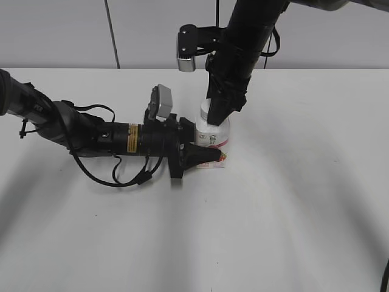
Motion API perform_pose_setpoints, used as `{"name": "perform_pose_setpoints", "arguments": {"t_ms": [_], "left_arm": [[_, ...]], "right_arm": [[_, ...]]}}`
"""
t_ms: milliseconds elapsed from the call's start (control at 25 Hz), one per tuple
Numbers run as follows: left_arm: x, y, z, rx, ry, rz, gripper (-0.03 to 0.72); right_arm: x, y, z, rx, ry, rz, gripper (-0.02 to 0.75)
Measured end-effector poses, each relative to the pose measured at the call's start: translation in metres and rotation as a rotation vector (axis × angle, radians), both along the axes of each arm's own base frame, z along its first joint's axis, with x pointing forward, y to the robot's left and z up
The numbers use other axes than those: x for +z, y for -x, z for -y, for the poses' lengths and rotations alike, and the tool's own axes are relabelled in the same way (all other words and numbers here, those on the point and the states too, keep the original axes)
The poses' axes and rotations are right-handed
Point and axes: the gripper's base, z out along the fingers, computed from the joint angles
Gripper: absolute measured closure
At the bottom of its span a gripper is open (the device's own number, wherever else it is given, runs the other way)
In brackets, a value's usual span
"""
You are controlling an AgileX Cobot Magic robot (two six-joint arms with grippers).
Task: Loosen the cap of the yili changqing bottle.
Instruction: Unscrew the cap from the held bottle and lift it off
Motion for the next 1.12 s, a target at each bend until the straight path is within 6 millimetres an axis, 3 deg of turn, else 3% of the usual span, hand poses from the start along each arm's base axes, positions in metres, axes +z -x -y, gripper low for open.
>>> {"name": "perform_pose_setpoints", "arguments": {"t_ms": [480, 840, 1120], "left_arm": [[0.0000, 0.0000, 0.0000, 0.000, 0.000, 0.000, 0.294], [0.0000, 0.0000, 0.0000, 0.000, 0.000, -0.001, 0.294], [0.0000, 0.0000, 0.0000, 0.000, 0.000, -0.001, 0.295]], "right_arm": [[0.0000, -0.0001, -0.0001, 0.001, -0.001, 0.002, 0.328], [0.0008, 0.0008, -0.0022, -0.004, -0.026, -0.011, 0.195], [0.0028, 0.0012, -0.0023, -0.046, -0.031, -0.023, 0.172]]}}
